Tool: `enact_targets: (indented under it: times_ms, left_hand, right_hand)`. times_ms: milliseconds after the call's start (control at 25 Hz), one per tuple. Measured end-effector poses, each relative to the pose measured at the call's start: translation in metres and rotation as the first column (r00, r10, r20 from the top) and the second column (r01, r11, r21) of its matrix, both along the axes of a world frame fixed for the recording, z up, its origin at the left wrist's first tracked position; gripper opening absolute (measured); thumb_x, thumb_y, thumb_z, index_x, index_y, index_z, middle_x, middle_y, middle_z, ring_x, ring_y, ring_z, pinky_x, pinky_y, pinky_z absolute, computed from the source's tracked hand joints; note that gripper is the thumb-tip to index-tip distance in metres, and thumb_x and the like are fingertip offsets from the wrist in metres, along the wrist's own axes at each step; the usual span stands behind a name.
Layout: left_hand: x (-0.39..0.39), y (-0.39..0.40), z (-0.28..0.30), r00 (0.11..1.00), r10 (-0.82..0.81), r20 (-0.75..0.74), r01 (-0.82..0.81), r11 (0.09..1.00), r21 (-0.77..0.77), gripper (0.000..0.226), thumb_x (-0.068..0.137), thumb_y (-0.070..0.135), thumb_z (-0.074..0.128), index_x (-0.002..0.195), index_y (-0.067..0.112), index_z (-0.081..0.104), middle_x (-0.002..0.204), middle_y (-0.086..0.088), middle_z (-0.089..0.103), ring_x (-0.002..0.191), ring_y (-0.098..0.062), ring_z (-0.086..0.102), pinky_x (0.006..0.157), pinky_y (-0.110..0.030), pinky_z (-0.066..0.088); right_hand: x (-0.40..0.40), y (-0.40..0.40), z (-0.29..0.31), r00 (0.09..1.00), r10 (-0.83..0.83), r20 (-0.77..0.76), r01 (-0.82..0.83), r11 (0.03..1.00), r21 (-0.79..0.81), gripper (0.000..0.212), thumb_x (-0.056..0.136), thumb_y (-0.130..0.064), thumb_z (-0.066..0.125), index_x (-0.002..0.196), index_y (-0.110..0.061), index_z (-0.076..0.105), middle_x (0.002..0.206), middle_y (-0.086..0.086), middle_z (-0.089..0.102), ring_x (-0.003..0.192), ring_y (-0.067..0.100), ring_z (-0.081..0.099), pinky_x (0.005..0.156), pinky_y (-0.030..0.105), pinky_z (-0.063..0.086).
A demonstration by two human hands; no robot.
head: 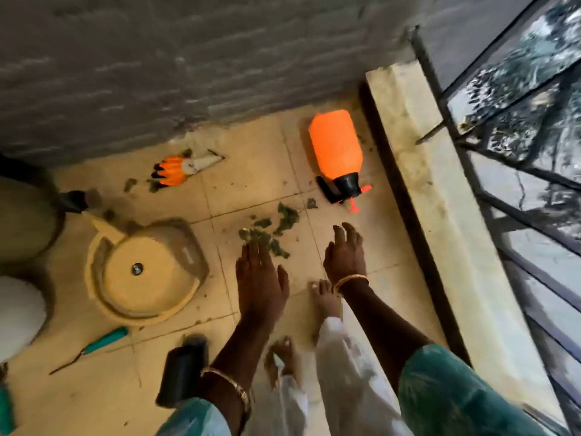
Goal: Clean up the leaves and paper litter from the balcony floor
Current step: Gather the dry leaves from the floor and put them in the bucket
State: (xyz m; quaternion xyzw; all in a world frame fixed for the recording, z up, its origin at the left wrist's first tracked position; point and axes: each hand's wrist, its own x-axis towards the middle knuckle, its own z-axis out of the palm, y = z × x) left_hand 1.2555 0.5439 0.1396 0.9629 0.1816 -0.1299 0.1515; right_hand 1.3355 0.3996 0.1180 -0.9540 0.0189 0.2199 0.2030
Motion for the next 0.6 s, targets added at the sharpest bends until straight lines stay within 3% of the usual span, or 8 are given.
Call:
enact_targets:
  times_ms: [160, 280, 400, 520, 600]
  left_hand:
    - [0.055, 0.016, -0.145, 0.994, -0.098, 0.038, 0.096, 0.995, 0.037, 0.061, 0.094, 0.025, 0.053, 0.146, 0.001, 0.032, 0.151, -0.021, 0.033, 0.14, -0.035, 0.03, 0.114, -0.046, 0.026]
    - [0.101, 0.029, -0.226, 0.977, -0.136, 0.163, 0.131, 0.991, 0.038, 0.054, 0.094, 0.019, 0.054, 0.143, 0.001, 0.038, 0.146, -0.021, 0.04, 0.135, -0.036, 0.038, 0.11, -0.045, 0.032]
    - [0.138, 0.037, -0.275, 0.926, -0.162, 0.34, 0.155, 0.987, 0.049, 0.044, 0.093, 0.014, 0.053, 0.134, -0.002, 0.049, 0.133, -0.022, 0.054, 0.123, -0.036, 0.051, 0.104, -0.043, 0.04]
    - [0.17, 0.037, -0.293, 0.876, -0.168, 0.452, 0.188, 0.982, 0.001, 0.033, 0.094, 0.013, 0.049, 0.122, 0.0, 0.059, 0.119, -0.018, 0.061, 0.11, -0.031, 0.056, 0.093, -0.038, 0.047]
    - [0.185, 0.033, -0.301, 0.847, -0.103, 0.522, 0.193, 0.973, -0.122, 0.025, 0.094, 0.014, 0.047, 0.107, 0.001, 0.064, 0.101, -0.014, 0.064, 0.094, -0.027, 0.058, 0.079, -0.036, 0.05]
  right_hand:
    - [0.067, 0.008, -0.157, 0.974, 0.226, -0.013, -0.226, 0.972, -0.066, 0.063, 0.085, -0.004, 0.047, 0.145, -0.008, 0.027, 0.153, 0.015, 0.016, 0.138, 0.035, 0.017, 0.107, 0.043, 0.031]
    - [0.101, 0.013, -0.24, 0.926, 0.368, 0.087, -0.363, 0.929, -0.066, 0.064, 0.084, -0.002, 0.047, 0.144, -0.008, 0.029, 0.153, 0.019, 0.017, 0.139, 0.04, 0.016, 0.11, 0.049, 0.027]
    - [0.106, 0.01, -0.294, 0.817, 0.464, 0.342, -0.47, 0.88, -0.071, 0.045, 0.087, -0.005, 0.05, 0.132, -0.003, 0.049, 0.14, 0.026, 0.041, 0.128, 0.047, 0.038, 0.102, 0.053, 0.036]
    - [0.098, -0.004, -0.312, 0.751, 0.428, 0.503, -0.475, 0.879, -0.039, 0.04, 0.092, -0.018, 0.038, 0.119, 0.003, 0.06, 0.121, 0.023, 0.059, 0.11, 0.038, 0.057, 0.091, 0.04, 0.049]
    - [0.101, -0.007, -0.312, 0.72, 0.399, 0.567, -0.476, 0.879, -0.013, 0.04, 0.09, -0.018, 0.037, 0.109, 0.003, 0.065, 0.108, 0.02, 0.065, 0.096, 0.035, 0.062, 0.078, 0.035, 0.055]
